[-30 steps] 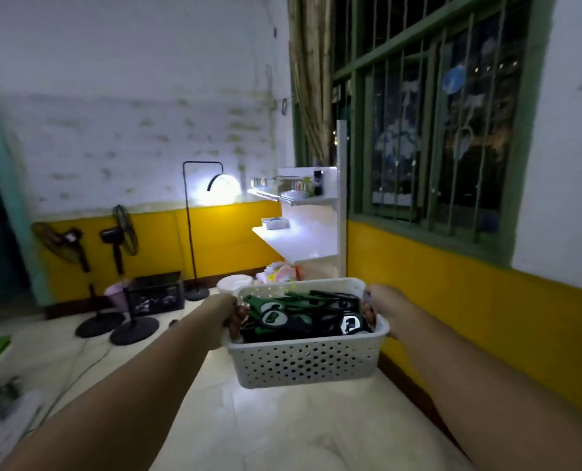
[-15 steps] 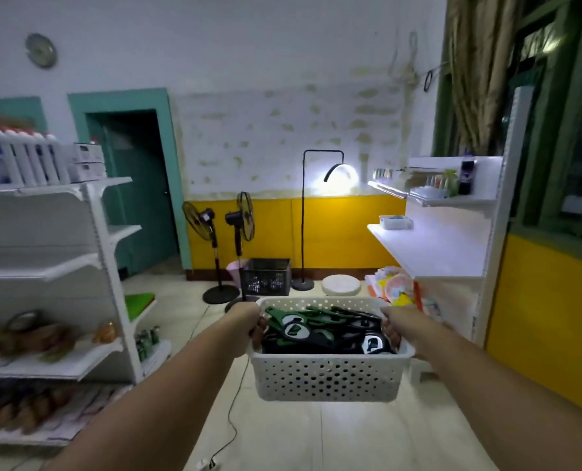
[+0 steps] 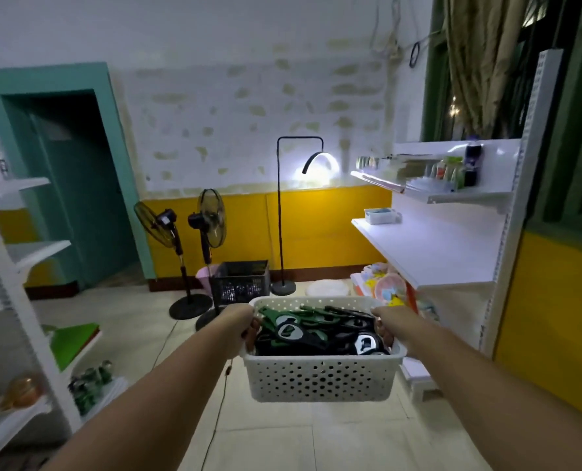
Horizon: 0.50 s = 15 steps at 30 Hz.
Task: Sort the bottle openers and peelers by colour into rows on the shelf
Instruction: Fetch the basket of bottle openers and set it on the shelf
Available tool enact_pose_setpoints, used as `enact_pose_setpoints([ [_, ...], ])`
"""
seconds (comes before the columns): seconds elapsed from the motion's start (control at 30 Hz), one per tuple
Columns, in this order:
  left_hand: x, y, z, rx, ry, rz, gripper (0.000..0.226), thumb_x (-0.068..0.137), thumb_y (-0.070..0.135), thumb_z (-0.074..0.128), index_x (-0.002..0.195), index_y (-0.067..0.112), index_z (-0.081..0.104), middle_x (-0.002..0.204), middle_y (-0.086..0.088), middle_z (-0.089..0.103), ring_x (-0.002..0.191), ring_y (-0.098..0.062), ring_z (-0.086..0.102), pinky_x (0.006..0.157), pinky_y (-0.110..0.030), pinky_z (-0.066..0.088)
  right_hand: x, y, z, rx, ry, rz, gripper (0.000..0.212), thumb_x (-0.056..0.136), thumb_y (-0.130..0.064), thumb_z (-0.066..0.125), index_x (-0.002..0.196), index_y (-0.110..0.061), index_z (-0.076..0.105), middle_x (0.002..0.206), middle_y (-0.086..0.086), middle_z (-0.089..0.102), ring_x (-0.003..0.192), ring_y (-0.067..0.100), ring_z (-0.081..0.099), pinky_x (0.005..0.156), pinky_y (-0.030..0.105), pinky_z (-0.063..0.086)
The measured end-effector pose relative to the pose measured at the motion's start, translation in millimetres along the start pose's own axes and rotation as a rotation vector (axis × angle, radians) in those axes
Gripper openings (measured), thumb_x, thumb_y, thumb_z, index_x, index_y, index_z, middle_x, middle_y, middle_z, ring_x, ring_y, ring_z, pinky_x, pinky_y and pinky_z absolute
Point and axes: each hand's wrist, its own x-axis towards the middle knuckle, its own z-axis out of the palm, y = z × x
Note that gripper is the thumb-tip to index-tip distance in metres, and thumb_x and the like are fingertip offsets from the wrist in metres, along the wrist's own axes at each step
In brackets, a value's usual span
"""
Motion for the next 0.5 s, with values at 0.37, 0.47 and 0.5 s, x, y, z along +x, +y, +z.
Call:
enact_pose_setpoints([
  [0.37,191.5,91.1,45.7,0.032,0.108,0.027,0.033,0.094,0.006,0.031,0.066,0.008,0.048,0.05,-0.002,0.036,0.041,-0.012,0.024,0.04,-0.021,0.02,238.6,-76.9,30.4,-0.065,-0.082,-0.062,0.037,0.094,-0.006,0.047,0.057,-0.007,0.047,0.051,0.008,0.04,0.042,0.017,0.033,0.044,0.025,0.026],
  [0.47,245.2,119.1,39.0,0.022,0.078,0.0,0.036,0.093,0.003,0.03,0.062,0.009,0.046,0.049,-0.001,0.033,0.039,-0.01,0.023,0.036,-0.016,0.02,295.9,-98.7,54.0,-0.157,-0.125,-0.082,0.04,0.095,-0.007,0.045,0.056,-0.011,0.045,0.052,0.007,0.04,0.044,0.017,0.035,0.047,0.026,0.026],
  [0.5,263.3,129.9,37.2,0.026,0.036,0.002,0.037,0.094,0.003,0.031,0.06,0.01,0.045,0.047,0.0,0.032,0.037,-0.009,0.022,0.034,-0.014,0.019,316.8,-104.8,62.1,-0.16,-0.13,-0.081,0.038,0.095,-0.008,0.046,0.057,-0.011,0.046,0.054,0.006,0.042,0.046,0.016,0.037,0.047,0.025,0.028],
])
